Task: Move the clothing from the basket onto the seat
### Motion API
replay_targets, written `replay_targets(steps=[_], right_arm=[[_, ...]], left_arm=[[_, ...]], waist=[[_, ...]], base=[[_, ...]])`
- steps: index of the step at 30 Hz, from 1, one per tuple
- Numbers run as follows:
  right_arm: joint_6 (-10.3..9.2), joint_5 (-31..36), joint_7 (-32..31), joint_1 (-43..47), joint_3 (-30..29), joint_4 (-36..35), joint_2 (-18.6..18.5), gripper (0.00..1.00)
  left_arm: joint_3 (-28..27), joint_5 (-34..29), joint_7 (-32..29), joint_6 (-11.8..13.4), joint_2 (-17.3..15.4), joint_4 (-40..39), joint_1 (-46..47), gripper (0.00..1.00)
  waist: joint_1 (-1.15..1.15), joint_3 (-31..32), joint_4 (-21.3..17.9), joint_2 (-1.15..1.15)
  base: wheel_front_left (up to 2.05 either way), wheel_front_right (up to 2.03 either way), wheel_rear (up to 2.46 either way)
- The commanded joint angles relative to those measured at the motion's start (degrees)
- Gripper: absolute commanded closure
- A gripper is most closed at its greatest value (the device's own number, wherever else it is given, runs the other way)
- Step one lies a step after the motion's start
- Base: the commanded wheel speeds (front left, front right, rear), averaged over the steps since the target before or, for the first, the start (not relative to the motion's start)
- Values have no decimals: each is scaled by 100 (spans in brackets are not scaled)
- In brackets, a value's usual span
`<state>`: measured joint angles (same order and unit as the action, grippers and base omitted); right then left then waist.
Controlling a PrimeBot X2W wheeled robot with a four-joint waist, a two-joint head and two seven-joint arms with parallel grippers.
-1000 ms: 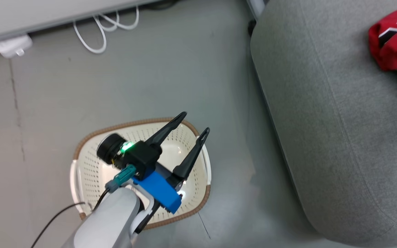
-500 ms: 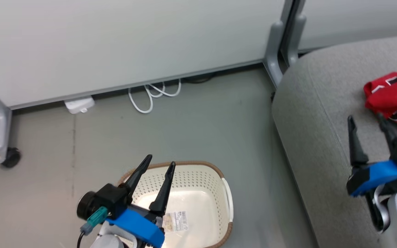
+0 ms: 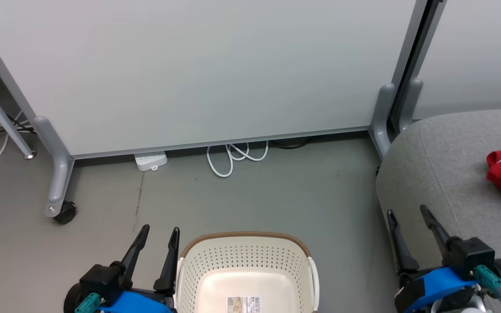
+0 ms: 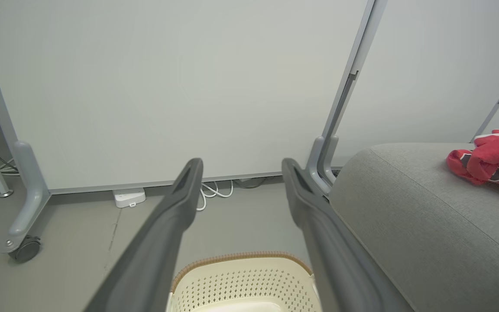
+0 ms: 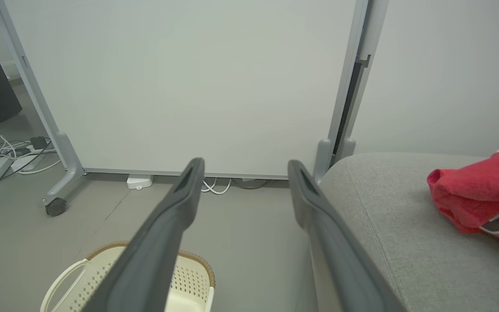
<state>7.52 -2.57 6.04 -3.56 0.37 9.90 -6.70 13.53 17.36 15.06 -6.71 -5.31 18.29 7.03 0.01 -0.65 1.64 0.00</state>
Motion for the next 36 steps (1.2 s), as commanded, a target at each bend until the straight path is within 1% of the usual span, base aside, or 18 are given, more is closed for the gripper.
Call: replay_targets(steps=[1, 6, 11, 17, 33, 34, 36], right_arm=[[-6, 32, -17, 191, 26, -150, 114, 0], [-6, 91, -32, 459, -18, -403, 287, 0], [-6, 159, -40, 599, -216, -579, 369, 0], [-6, 151, -98, 687, -303, -719, 388, 0], [-6, -60, -66, 757, -326, -687, 390, 0], [0, -44, -82, 697, -323, -685, 369, 100], [1, -43, -85, 721, -319, -579, 370, 100]], left_arm=[[-115, -80, 16, -24, -2, -40, -97, 0], [-316, -134, 16, -42, 28, -36, -205, 0], [-449, -160, 17, -49, 53, -10, -287, 0], [-521, -185, 17, -68, 91, 13, -349, 0], [-518, -160, 17, -81, 84, 128, -265, 0], [-507, -160, -1, -59, 110, 128, -281, 100], [-500, -160, -10, -58, 127, 220, -319, 100]], waist=[[-1, 86, 92, 0], [-1, 126, 115, 0], [-1, 159, 95, 0], [-1, 163, 80, 0], [-1, 150, 105, 0], [-1, 150, 105, 0], [-1, 150, 105, 0]], base=[[0, 0, 0], [0, 0, 0], [0, 0, 0], [0, 0, 0], [0, 0, 0], [0, 0, 0], [0, 0, 0]])
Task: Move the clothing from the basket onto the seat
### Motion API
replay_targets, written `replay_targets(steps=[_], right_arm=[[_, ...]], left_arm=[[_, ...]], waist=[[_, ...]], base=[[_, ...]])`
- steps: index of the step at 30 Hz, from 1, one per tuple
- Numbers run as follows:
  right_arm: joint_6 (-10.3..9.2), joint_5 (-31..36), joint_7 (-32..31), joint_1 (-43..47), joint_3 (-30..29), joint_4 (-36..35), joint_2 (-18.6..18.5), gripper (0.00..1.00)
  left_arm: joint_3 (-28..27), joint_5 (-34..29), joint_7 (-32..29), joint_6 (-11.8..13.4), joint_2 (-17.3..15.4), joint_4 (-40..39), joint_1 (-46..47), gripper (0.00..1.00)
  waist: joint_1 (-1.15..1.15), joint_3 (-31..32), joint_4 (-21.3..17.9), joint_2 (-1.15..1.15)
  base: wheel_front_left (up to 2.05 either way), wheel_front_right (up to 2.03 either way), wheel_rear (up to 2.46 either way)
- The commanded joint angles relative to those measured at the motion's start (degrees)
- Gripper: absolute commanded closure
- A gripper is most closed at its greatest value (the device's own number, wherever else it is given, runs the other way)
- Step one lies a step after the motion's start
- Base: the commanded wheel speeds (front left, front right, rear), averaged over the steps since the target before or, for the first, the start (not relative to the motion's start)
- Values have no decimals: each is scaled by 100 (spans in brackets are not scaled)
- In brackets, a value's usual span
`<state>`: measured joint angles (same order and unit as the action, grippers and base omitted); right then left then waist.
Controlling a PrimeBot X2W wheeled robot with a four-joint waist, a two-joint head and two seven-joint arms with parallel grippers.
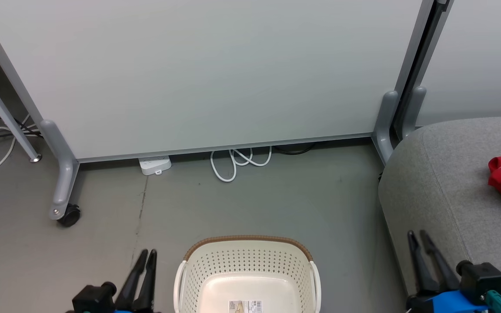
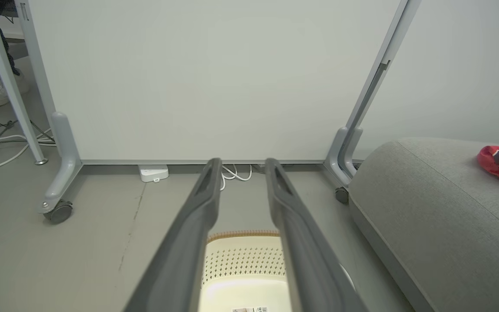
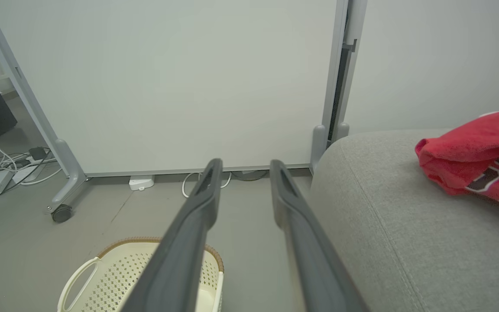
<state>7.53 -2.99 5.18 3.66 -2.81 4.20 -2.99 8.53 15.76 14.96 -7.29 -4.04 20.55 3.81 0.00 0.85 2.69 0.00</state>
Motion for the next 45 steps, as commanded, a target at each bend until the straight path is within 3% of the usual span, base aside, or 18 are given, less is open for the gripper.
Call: replay_targets(steps=[1, 7, 26, 45], right_arm=[[0, -11, -7, 6, -2, 53, 1, 100], [0, -39, -19, 79, 0, 393, 4, 100], [-1, -2224, -303, -201, -95, 530, 6, 100], [-2, -3983, -531, -424, -170, 642, 7, 100]], left_arm=[[4, 12, -2, 0, 8, 39, -31, 100], [34, 55, -7, 0, 71, 341, -227, 100], [-339, 1930, -526, -5, 72, 89, -95, 100], [-644, 3434, -947, -11, 77, -114, 10, 100]], waist=[[0, 0, 0, 0], [0, 0, -1, 0], [0, -15, -42, 0], [0, -31, -83, 0]], base=[[0, 0, 0], [0, 0, 0], [0, 0, 0], [0, 0, 0]])
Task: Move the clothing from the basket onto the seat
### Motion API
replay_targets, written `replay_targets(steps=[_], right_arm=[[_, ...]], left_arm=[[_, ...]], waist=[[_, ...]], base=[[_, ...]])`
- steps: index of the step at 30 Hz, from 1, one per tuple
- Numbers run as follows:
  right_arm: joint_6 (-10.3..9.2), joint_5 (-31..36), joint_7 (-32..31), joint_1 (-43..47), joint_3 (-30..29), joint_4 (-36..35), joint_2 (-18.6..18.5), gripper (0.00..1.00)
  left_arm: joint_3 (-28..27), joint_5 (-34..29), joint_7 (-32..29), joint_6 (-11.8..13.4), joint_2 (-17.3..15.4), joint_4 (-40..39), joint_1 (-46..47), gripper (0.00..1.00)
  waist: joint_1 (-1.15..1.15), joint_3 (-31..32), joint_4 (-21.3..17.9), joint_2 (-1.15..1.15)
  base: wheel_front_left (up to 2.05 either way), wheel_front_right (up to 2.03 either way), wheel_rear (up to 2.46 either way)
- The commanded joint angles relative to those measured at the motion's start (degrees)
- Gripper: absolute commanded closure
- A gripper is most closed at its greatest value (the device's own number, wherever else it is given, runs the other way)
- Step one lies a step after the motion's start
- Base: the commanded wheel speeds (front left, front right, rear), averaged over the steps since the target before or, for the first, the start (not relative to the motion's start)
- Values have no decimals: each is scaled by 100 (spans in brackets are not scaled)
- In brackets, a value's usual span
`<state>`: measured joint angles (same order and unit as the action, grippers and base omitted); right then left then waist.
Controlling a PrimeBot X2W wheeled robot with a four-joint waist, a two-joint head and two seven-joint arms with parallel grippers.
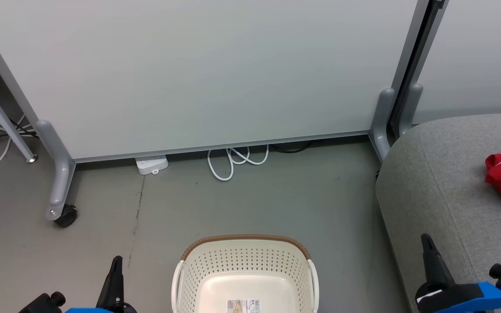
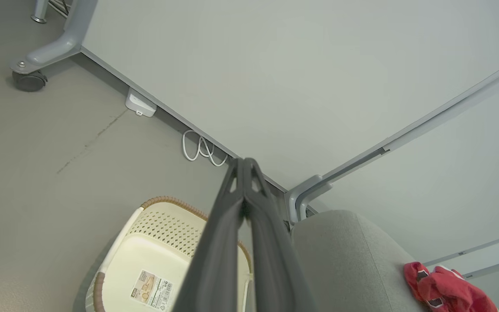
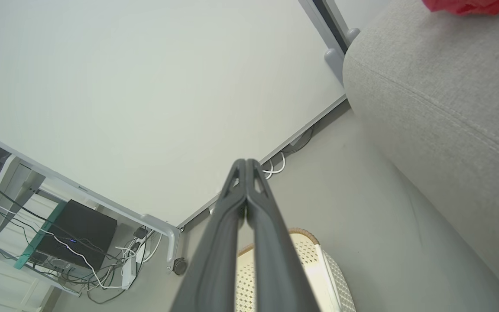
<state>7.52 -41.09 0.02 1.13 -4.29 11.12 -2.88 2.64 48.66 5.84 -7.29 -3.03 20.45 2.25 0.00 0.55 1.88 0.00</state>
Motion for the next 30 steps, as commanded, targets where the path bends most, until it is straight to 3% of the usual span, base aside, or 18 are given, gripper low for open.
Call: replay_targets(steps=[1, 30], right_arm=[[-1, -258, -26, -180, -26, -44, -4, 100], [-2, -2272, -293, -420, -112, 93, -3, 100]], left_arm=[[-70, 215, -56, -11, -24, -113, 171, 100], [-423, 1934, -545, -19, -15, -342, 288, 100]], waist=[[0, -2, -4, 0], [0, -25, -64, 0]], base=[[0, 0, 0], [0, 0, 0]])
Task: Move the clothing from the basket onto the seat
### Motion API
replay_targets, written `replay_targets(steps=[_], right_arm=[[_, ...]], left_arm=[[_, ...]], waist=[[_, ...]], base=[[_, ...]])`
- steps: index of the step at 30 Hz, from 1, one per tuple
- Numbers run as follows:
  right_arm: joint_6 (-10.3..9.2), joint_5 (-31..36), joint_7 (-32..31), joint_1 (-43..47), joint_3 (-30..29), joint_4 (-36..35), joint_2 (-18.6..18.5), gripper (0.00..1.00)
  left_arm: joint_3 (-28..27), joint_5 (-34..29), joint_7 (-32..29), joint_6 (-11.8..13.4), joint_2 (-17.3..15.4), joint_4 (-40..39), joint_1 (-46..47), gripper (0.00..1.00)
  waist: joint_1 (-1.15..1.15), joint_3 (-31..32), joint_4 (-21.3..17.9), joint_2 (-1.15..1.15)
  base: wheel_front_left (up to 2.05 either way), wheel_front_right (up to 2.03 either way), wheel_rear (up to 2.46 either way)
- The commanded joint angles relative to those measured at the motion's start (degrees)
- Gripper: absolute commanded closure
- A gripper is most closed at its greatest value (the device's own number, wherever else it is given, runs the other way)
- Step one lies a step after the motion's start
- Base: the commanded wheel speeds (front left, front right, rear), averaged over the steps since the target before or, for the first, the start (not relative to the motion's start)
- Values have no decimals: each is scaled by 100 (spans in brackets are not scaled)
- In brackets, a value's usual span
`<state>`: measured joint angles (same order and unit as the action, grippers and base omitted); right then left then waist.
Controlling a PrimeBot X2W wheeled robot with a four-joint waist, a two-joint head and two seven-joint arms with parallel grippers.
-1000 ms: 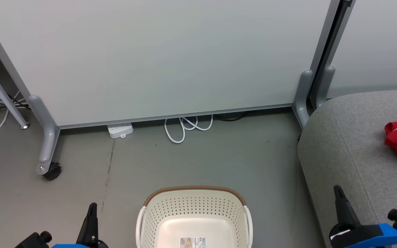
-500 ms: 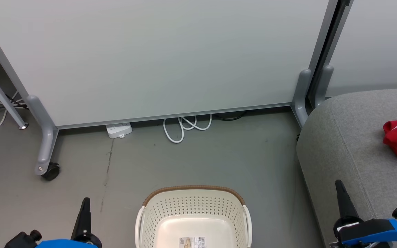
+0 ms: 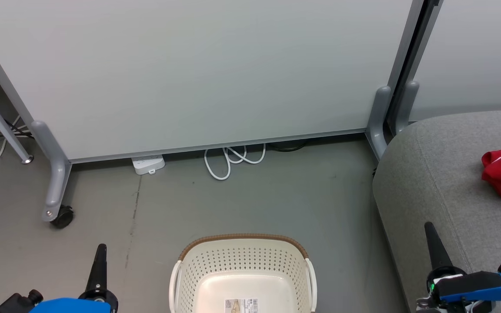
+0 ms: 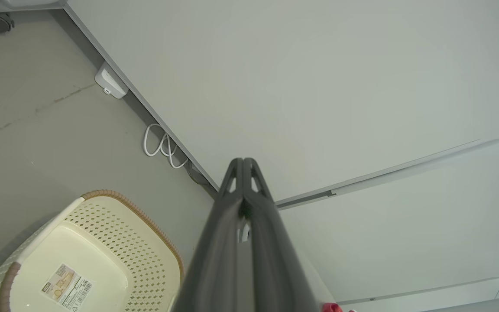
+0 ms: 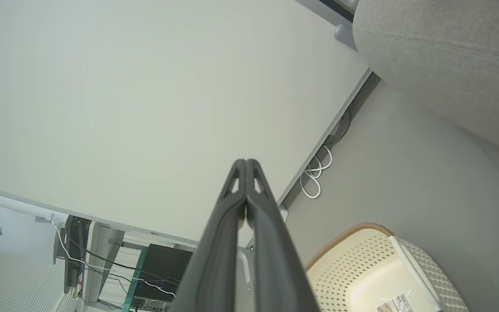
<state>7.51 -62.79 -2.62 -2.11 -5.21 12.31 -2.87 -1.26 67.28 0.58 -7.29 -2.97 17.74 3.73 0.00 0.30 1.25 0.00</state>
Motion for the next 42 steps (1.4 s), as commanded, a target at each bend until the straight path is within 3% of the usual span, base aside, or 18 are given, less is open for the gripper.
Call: replay_targets(steps=[1, 42], right_arm=[[-1, -168, -34, -108, -22, -21, -4, 100], [-3, -2331, -320, -387, -115, 129, -1, 100]], left_arm=[[-46, 128, -39, -20, -20, -78, 144, 100], [-434, 1974, -567, -31, -7, -317, 248, 100]], waist=[[0, -1, -3, 0], [0, -35, -91, 0]], base=[[0, 0, 0], [0, 0, 0]])
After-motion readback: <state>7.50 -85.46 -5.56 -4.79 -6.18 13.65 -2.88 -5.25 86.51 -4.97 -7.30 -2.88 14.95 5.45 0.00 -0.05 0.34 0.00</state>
